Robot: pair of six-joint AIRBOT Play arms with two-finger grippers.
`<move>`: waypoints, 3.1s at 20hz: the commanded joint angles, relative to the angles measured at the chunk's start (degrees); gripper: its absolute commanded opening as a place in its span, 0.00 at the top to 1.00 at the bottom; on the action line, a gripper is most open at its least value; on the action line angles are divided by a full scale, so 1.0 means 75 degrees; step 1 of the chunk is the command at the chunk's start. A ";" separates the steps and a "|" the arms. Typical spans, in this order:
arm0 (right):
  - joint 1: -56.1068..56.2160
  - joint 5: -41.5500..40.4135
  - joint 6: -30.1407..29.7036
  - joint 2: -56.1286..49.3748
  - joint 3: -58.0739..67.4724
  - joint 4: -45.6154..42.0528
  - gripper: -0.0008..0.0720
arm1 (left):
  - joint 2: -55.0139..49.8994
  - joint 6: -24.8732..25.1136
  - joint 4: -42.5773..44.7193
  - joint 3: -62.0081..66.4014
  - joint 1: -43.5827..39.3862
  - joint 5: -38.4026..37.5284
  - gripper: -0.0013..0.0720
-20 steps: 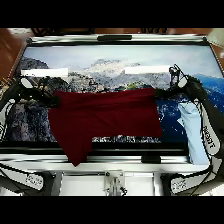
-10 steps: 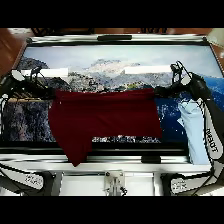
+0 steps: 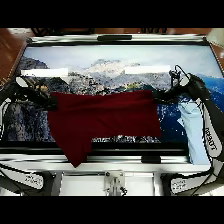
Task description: Fold the shirts.
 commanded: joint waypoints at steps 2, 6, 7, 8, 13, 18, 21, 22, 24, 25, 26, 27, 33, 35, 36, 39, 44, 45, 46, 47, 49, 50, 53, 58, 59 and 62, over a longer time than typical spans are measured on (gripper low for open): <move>-0.0087 0.0676 0.0111 0.0356 0.0230 -0.0495 0.24 | 0.0067 -0.0358 -0.0029 0.0734 0.0239 -0.1323 0.07; -0.0723 0.1935 0.0038 0.1547 0.0414 -0.1550 0.24 | 0.0912 -0.0819 -0.0035 0.1507 0.0799 -0.2492 0.34; -0.1003 0.2285 0.0023 0.1856 0.0414 -0.1731 0.24 | 0.1300 -0.0895 -0.0035 0.1323 0.0933 -0.2632 0.34; -0.1282 0.2582 -0.0073 0.2110 0.0414 -0.1804 0.24 | 0.1760 -0.0938 -0.0114 0.0909 0.1037 -0.2704 0.33; -0.2229 0.2871 -0.0367 0.3209 0.0157 -0.1763 0.24 | 0.4033 -0.0446 -0.1157 -0.2885 0.1224 -0.1655 0.33; -0.2218 0.3080 -0.0475 0.3418 0.0087 -0.1311 0.24 | 0.4654 0.0734 -0.1731 -0.5715 0.1239 -0.0898 0.40; -0.2218 0.3063 -0.0463 0.3418 0.0087 -0.1099 0.24 | 0.4645 0.0828 -0.1719 -0.6510 0.1239 -0.0376 0.44; -0.2218 0.3066 -0.0434 0.3418 0.0087 -0.1102 0.24 | 0.4642 0.0892 -0.1716 -0.6668 0.1239 -0.0157 0.42; -0.2218 0.3066 -0.0408 0.3418 0.0087 -0.1105 0.24 | 0.4639 0.0935 -0.1696 -0.6741 0.1239 0.0140 0.35; -0.2218 0.3069 -0.0356 0.3418 0.0087 -0.1105 0.24 | 0.4639 0.1008 -0.1696 -0.6738 0.1239 0.0178 0.35; -0.2218 0.3077 -0.0312 0.3418 0.0087 -0.1105 0.24 | 0.4639 0.1172 -0.1687 -0.6735 0.1241 0.0122 0.35; -0.2218 0.3086 -0.0309 0.3418 0.0087 -0.1105 0.24 | 0.4639 0.1320 -0.1617 -0.6720 0.1241 0.0032 0.35; -0.2218 0.3098 -0.0291 0.3418 0.0087 -0.1105 0.24 | 0.4637 0.1329 -0.1434 -0.6881 0.1239 0.0361 0.35; -0.2218 0.3112 -0.0254 0.3418 0.0087 -0.1107 0.24 | 0.4628 0.1201 -0.1588 -0.7018 0.1239 0.0545 0.35; -0.2218 0.3110 -0.0236 0.3418 0.0087 -0.1105 0.24 | 0.4605 0.1189 -0.1655 -0.7070 0.1239 0.0609 0.35; -0.2218 0.3092 -0.0239 0.3418 0.0087 -0.1105 0.24 | 0.4596 0.1186 -0.2168 -0.7134 0.1209 0.0927 0.35; -0.2218 0.3188 -0.0236 0.3171 0.0087 -0.1040 0.24 | 0.4558 0.1195 -0.2643 -0.7128 0.0697 0.0985 0.68; -0.2221 0.3308 -0.0356 0.3019 0.0052 -0.0764 0.24 | 0.4558 0.1209 -0.2643 -0.7128 0.0676 0.0973 0.93; -0.2221 0.3287 -0.0705 0.2894 -0.0152 -0.0277 0.24 | 0.4558 0.1233 -0.2637 -0.7108 0.0685 0.0927 0.93; -0.2218 0.3185 -0.0874 0.2798 -0.0504 0.0178 0.24 | 0.4564 0.1288 -0.2640 -0.7073 0.0688 0.0857 0.93; -0.2218 0.2929 -0.0883 0.2626 -0.1390 0.0705 0.24 | 0.4567 0.1306 -0.2640 -0.6974 0.0685 0.0688 0.93; -0.2218 0.2766 -0.0959 0.2532 -0.1900 0.0889 0.24 | 0.4567 0.1306 -0.2640 -0.6910 0.0685 0.0580 0.93; -0.2218 0.2346 -0.1265 0.2387 -0.3095 0.1043 0.24 | 0.4567 0.1303 -0.2640 -0.6787 0.0685 0.0382 0.93; -0.1754 0.1137 -0.1373 0.2387 -0.4048 0.0804 0.24 | 0.4567 0.1084 -0.2646 -0.6773 0.0685 0.0376 0.93; -0.1614 0.1029 -0.1373 0.2387 -0.4100 0.0673 0.24 | 0.4567 0.1067 -0.2646 -0.6770 0.0685 0.0370 0.93; -0.1349 0.1099 -0.1431 0.2256 -0.4100 0.0583 0.24 | 0.4567 0.1070 -0.2646 -0.6758 0.0685 0.0341 0.93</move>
